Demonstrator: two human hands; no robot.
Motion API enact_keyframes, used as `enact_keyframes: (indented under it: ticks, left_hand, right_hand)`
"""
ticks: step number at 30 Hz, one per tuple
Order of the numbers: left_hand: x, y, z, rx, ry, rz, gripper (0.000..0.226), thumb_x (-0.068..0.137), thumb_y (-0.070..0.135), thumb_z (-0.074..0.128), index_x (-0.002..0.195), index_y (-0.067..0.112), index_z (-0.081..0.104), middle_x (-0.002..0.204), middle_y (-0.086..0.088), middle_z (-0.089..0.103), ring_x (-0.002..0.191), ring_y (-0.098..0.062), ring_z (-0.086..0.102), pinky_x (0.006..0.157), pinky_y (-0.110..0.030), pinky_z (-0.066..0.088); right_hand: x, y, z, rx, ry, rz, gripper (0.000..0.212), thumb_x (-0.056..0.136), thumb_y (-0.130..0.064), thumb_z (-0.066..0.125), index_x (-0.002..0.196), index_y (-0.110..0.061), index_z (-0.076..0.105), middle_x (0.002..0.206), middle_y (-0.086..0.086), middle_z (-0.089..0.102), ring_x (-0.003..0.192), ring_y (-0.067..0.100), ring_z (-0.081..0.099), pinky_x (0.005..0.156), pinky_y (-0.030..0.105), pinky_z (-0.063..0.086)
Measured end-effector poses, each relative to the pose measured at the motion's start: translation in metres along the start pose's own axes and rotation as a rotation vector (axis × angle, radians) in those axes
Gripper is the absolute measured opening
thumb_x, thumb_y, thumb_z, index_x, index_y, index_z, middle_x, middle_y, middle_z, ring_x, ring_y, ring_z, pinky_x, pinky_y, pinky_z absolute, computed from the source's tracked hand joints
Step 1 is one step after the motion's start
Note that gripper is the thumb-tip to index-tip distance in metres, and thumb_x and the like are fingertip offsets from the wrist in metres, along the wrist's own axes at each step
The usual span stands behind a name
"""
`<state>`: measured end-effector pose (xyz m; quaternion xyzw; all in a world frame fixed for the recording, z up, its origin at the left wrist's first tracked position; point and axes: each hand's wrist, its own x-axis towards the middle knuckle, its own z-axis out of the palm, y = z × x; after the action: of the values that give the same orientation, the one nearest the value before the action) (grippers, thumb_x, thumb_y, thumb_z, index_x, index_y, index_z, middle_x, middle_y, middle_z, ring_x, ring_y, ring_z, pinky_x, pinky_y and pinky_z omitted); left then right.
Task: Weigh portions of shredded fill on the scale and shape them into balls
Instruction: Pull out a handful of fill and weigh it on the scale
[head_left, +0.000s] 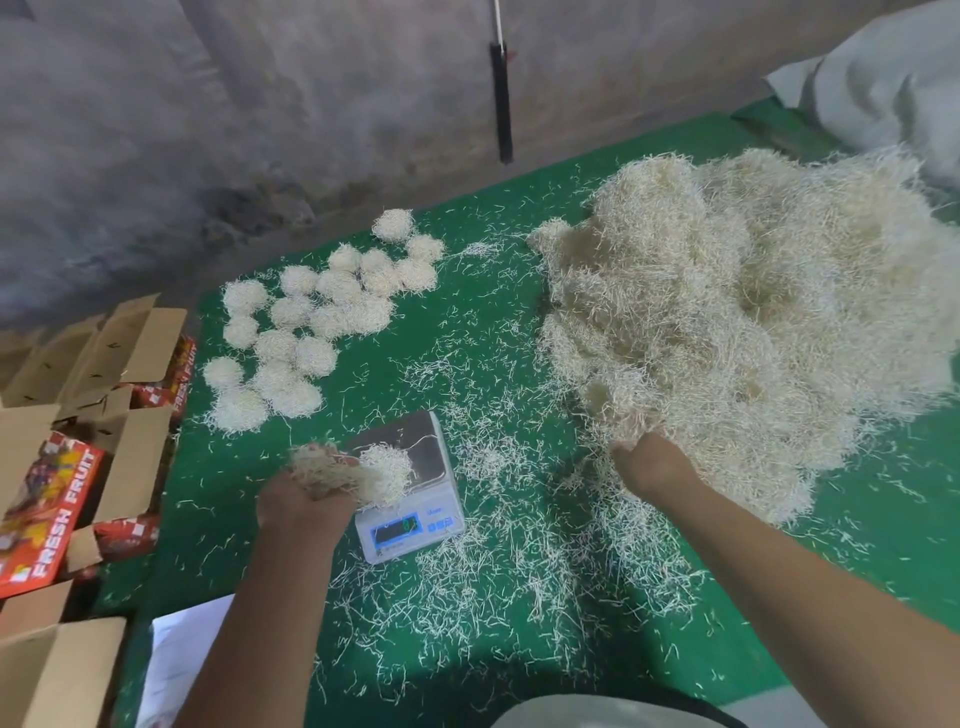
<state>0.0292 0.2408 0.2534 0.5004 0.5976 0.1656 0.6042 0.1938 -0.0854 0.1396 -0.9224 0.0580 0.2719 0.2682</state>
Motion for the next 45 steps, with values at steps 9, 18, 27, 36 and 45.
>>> enact_keyframes:
  ticks: [9,18,27,36,45]
  left_hand:
    - [-0.024,-0.031,0.035,0.024,-0.298,0.0,0.035,0.077,0.0,0.082,0.107,0.006,0.065,0.09,-0.012,0.07,0.08,-0.026,0.073,0.045,-0.02,0.052]
    - [-0.007,-0.044,0.018,0.221,-0.076,0.086,0.012,0.077,-0.005,0.061,0.072,0.005,0.057,0.067,-0.011,0.059,0.051,-0.018,0.053,0.033,-0.018,0.035]
    - [0.036,-0.011,0.021,-0.04,0.043,-0.067,0.035,0.085,0.012,0.081,0.114,-0.002,0.068,0.073,0.0,0.049,0.067,-0.017,0.05,0.036,-0.016,0.042]
    - [0.052,-0.003,-0.014,-0.339,0.119,-0.235,0.029,0.081,-0.007,0.075,0.084,0.009,0.051,0.089,-0.012,0.055,0.06,-0.016,0.056,0.031,-0.016,0.04]
    - [0.068,-0.018,-0.018,-0.337,0.158,-0.323,0.026,0.082,-0.011,0.072,0.095,0.001,0.053,0.094,-0.013,0.057,0.067,-0.018,0.057,0.031,-0.012,0.037]
  right_hand:
    - [-0.103,-0.119,0.047,0.206,-0.457,-0.652,0.056,0.091,-0.075,0.062,0.1,-0.021,0.072,0.081,0.001,0.074,0.056,0.013,0.065,0.057,0.034,0.058]
    - [-0.1,-0.124,0.06,0.171,-0.487,-0.773,0.046,0.105,-0.04,0.064,0.077,-0.004,0.065,0.072,0.023,0.066,0.047,0.015,0.047,0.048,0.027,0.045]
    - [-0.089,-0.124,0.043,0.16,-0.478,-0.746,0.039,0.107,-0.03,0.064,0.073,-0.01,0.068,0.054,-0.007,0.055,0.042,0.007,0.04,0.042,0.021,0.036]
    - [-0.013,-0.054,0.016,-0.02,-0.224,-0.458,0.047,0.11,-0.041,0.052,0.081,-0.007,0.065,0.069,0.004,0.065,0.052,0.014,0.052,0.049,0.019,0.051]
    - [0.007,-0.041,0.035,0.011,-0.001,-0.047,0.086,0.104,-0.043,0.064,0.166,-0.008,0.016,0.092,0.007,0.062,0.055,0.007,0.059,0.043,0.018,0.04]
